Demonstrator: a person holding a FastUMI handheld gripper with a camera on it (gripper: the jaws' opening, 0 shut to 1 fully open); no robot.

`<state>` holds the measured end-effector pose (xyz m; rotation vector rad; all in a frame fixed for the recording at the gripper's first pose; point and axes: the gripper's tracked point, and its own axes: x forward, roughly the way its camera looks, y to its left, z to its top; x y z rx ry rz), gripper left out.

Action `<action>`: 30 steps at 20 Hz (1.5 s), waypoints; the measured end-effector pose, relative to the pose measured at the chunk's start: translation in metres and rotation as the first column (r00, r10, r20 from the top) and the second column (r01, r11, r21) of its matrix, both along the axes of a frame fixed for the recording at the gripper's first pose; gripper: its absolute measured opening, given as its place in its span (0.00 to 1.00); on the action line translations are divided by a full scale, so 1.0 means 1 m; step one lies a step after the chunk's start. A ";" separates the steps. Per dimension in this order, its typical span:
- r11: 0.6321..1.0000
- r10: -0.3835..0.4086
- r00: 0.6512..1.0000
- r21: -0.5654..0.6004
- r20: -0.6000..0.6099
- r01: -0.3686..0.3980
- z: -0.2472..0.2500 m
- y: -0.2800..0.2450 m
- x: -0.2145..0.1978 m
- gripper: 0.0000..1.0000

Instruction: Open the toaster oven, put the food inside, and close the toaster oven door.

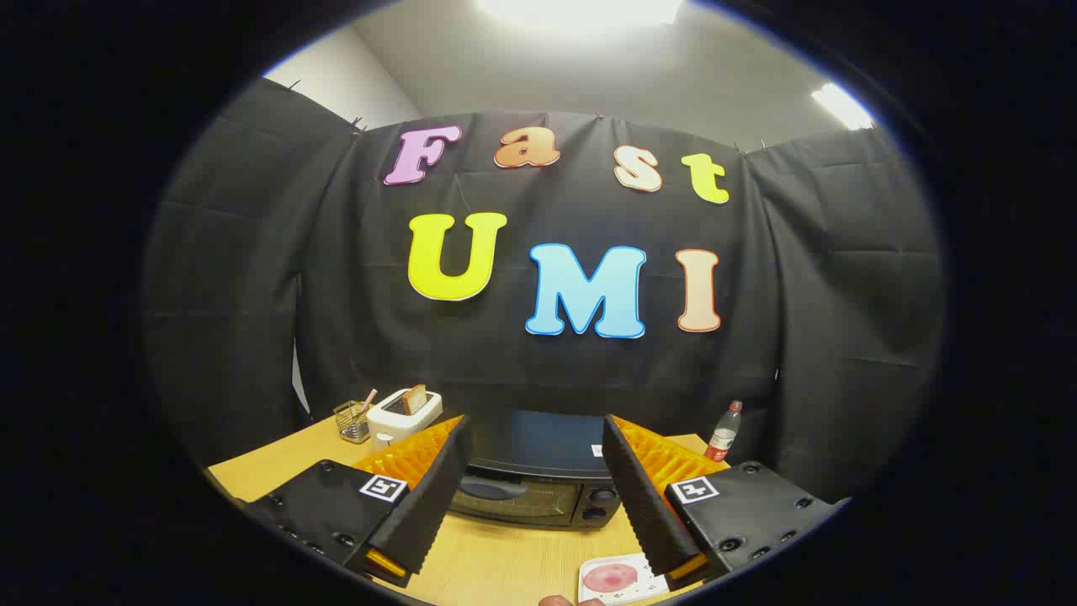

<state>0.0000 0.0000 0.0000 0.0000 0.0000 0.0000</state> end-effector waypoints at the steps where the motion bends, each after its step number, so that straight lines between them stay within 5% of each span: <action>1: 1.000 -0.004 1.000 -0.001 -0.001 0.004 -0.002 -0.002 -0.001 0.98; 30: 1.000 0.008 1.000 0.028 0.024 -0.009 0.010 0.003 -0.013 0.98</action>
